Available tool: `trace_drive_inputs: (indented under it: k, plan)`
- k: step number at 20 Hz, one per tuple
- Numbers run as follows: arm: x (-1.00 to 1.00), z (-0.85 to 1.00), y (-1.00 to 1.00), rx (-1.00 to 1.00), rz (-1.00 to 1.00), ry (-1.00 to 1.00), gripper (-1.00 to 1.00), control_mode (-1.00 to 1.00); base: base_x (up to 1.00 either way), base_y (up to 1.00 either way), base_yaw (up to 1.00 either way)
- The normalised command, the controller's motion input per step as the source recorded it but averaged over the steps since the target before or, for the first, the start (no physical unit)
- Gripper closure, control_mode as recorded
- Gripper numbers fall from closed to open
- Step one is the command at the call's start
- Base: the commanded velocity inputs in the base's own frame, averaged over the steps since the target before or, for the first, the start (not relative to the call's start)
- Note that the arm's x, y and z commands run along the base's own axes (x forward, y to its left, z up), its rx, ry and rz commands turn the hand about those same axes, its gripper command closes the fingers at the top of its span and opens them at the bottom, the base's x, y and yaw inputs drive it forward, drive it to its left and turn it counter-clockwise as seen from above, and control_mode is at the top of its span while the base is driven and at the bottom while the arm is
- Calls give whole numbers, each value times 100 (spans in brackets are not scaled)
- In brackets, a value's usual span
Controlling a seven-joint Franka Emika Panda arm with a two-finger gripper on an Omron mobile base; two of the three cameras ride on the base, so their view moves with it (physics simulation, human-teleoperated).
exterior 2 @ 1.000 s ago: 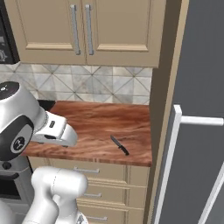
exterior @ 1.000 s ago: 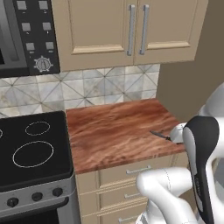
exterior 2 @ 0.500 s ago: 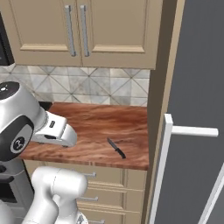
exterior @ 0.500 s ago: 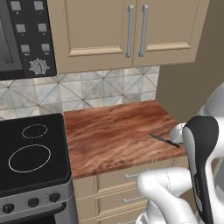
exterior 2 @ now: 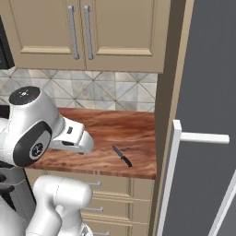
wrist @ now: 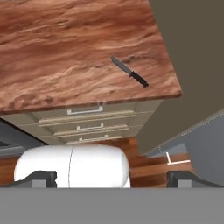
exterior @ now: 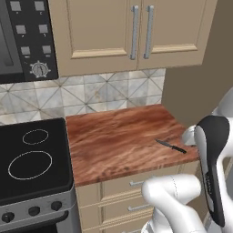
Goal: Retrieve the butter from the fridge and place it on a plate on the dining table. Then retrieve the butter knife by the fridge and place it near the plate.
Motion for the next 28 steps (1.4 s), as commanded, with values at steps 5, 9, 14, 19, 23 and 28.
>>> trace_drive_inputs:
  k: [5, 9, 14, 19, 23, 28]
  plan:
    - [65, -24, -24, -6, 2, 3, -100, -100, 0, 0, 0]
    - [52, -34, -9, -19, 1, 14, -100, -100, 0, 0, 0]
    - [37, -52, -30, -8, 0, 5, -100, -100, 0, 0, 0]
    - [45, -62, -64, 0, 2, 0, -100, -100, 0, 0, 0]
    - [41, -43, -25, 0, 15, 3, -100, -100, 0, 0, 0]
    - [51, -39, 0, -8, 15, 9, -100, -100, 0, 0, 0]
